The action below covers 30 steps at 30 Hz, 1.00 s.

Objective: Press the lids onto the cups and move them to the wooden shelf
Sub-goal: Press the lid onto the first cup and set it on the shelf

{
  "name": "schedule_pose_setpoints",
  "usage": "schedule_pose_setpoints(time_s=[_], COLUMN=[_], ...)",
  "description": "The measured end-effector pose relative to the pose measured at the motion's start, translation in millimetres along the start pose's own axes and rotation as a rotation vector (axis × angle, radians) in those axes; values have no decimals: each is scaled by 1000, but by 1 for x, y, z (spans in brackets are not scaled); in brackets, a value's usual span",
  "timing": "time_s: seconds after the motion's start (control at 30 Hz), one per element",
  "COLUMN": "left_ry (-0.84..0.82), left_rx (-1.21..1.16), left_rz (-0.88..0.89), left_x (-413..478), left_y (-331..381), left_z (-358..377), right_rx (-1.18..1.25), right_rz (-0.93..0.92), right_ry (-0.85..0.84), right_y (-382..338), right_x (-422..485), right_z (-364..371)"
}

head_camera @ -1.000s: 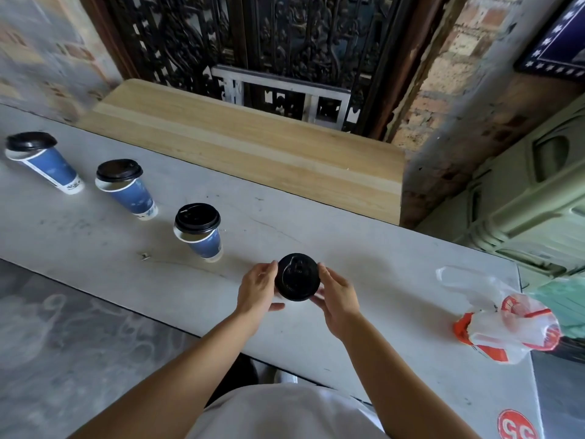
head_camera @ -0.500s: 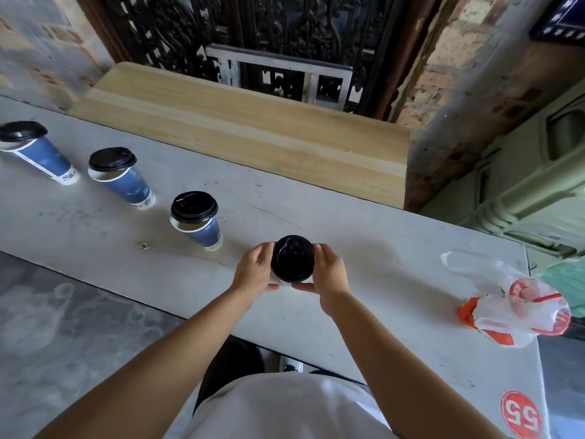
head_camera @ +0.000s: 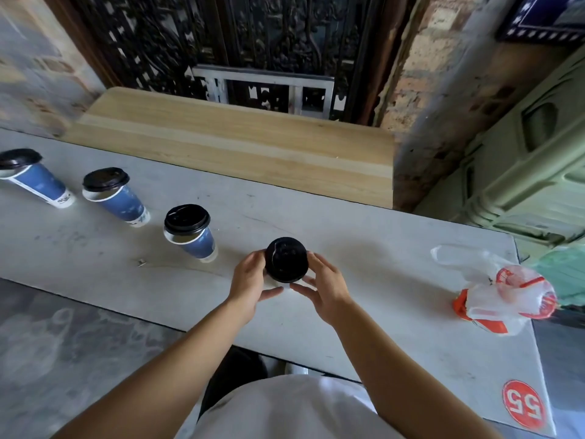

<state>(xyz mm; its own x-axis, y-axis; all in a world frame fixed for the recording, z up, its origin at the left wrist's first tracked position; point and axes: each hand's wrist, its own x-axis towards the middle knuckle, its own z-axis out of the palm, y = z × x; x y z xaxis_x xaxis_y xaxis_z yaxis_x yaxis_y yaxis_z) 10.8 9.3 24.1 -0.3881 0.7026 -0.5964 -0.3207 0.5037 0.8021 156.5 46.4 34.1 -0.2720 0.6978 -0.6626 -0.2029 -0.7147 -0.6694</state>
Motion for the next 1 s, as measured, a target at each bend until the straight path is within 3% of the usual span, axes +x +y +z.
schedule_pose_setpoints(time_s=[0.13, 0.43, 0.6, 1.0], left_ry=[29, -8, 21, -13], left_rx=[-42, 178, 177, 177], left_rz=[-57, -153, -171, 66], left_x=[-4, -1, 7, 10], left_y=[-8, 0, 7, -2], left_z=[-1, -2, -1, 9], right_rx=[45, -88, -141, -194], right_rz=[-39, -56, -56, -141], right_ry=[35, 68, 37, 97], right_y=[4, -1, -4, 8], right_x=[-1, 3, 4, 9], right_z=[-4, -7, -12, -5])
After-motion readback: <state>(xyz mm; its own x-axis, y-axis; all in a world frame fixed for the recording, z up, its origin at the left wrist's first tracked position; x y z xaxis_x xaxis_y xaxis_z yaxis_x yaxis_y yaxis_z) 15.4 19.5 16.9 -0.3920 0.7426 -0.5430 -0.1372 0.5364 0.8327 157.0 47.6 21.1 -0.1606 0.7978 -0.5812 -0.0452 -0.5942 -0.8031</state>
